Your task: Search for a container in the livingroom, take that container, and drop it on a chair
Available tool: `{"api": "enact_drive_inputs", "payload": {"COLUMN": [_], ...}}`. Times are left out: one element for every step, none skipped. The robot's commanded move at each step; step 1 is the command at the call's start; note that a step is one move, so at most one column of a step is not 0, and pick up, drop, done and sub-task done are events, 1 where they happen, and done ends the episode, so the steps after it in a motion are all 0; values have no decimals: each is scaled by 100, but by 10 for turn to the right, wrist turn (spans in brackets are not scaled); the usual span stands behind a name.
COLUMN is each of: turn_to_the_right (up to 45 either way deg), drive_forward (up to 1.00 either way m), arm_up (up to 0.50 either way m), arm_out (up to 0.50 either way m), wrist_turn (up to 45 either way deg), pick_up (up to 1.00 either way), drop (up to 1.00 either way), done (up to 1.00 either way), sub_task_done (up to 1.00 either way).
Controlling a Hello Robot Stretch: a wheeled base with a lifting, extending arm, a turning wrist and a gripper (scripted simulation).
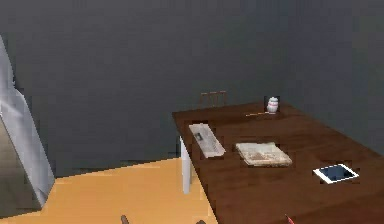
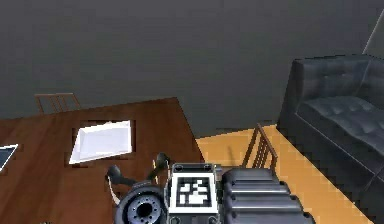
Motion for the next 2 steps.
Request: {"api": "enact_drive_inputs", "payload": {"turn_to_the_right": [0, 0], "drive_forward": [0, 0], "arm_up": [-28, 0], "arm_out": [0, 0], "wrist_turn": [0, 0], "pick_up": [0, 100], "drop": [0, 0], "done": [0, 0], "sub_task_done": [0, 0]}}
